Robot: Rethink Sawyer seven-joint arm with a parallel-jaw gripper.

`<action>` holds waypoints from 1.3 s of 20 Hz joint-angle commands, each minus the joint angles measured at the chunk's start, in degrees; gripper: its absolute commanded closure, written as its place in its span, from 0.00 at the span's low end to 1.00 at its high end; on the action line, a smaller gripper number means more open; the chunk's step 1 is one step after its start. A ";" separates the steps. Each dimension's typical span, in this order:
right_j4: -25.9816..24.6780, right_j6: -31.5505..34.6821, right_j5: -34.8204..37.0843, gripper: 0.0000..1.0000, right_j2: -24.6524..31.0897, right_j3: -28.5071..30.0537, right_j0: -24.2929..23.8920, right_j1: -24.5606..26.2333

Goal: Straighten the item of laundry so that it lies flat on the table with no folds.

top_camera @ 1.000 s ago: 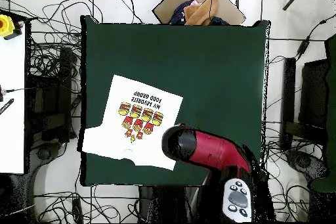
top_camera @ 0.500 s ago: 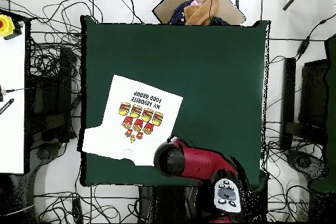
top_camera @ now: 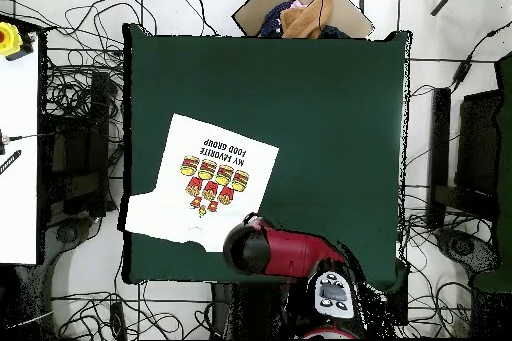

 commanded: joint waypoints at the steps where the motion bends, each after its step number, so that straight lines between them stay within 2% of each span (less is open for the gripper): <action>1: 0.34 6.16 -2.89 1.00 4.57 -0.10 0.60 4.62; 4: 0.05 6.51 -6.07 1.00 5.17 -1.01 0.17 7.66; 8: 1.23 8.39 -7.74 1.00 2.89 -2.55 3.61 9.99; 16: 2.17 7.87 -6.90 1.00 0.69 -3.46 6.73 9.24; 21: 2.26 7.75 -7.06 1.00 0.93 -2.79 4.22 8.35; 26: 4.23 9.92 -8.42 1.00 0.23 -3.91 6.51 9.66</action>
